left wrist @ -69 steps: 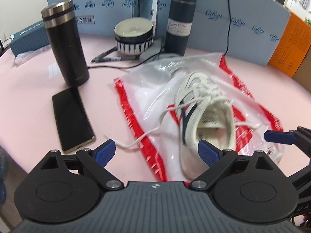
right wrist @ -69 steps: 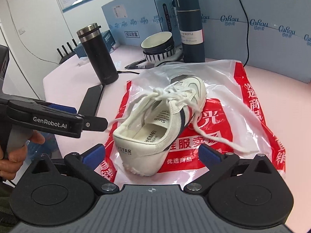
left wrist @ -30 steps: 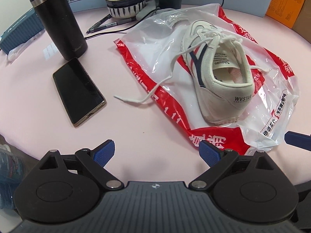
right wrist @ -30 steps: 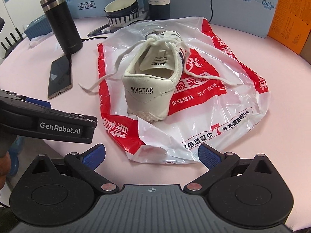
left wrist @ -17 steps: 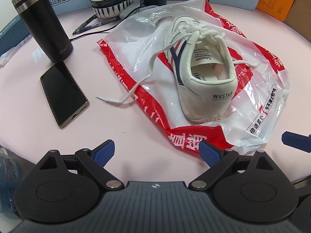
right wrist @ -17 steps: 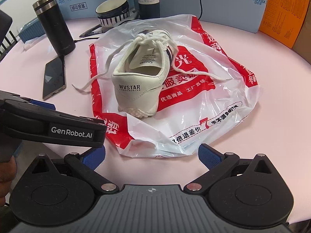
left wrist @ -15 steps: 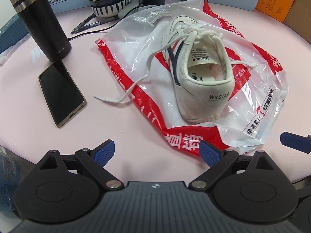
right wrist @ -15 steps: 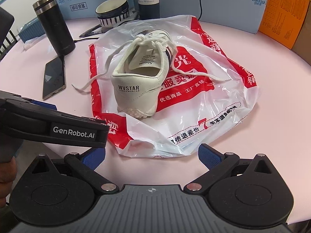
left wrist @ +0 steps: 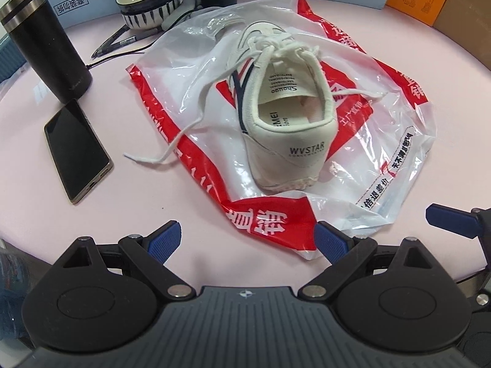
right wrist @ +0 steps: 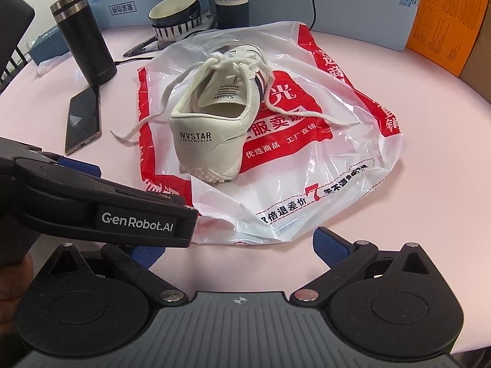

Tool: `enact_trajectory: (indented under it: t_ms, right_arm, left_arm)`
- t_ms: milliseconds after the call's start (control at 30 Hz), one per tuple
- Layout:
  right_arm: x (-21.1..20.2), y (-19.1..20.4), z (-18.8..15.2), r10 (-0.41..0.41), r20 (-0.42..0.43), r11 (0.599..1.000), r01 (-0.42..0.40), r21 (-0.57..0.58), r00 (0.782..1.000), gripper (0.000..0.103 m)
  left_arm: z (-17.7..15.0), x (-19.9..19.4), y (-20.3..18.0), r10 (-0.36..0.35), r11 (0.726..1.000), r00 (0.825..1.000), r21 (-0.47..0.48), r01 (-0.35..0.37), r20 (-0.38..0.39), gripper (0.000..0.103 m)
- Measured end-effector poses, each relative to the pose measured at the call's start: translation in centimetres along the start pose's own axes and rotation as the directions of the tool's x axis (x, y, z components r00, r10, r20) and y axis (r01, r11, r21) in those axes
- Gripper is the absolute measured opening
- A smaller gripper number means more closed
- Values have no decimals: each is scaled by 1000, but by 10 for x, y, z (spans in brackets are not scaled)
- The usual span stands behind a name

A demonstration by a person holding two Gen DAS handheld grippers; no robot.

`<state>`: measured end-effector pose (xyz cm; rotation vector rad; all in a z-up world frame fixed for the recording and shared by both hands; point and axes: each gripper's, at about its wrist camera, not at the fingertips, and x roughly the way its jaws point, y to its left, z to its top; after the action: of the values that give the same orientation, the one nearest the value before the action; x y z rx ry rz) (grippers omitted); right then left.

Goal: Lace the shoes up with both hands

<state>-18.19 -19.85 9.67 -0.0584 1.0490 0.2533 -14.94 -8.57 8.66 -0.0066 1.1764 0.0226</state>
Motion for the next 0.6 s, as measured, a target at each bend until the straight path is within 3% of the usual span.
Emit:
enact_trajectory:
  t_ms: [200,467,600]
  right_arm:
    - [-2,-2,-1,-5,-5,1000,5,11,1000,103]
    - [-1,-27,-4,8,-46,981,1,195,999,103]
    - [-4,-29,-5,-15,-45,979,24,203,999,103]
  left_arm:
    - [0,3,-3,12,1000,1000,-3,-12,-25,93]
    - [1,2,-1,26,999,999,-44,-27,-33,93]
    - [1,2,-2,24,998,999,-51,-25,-37,93]
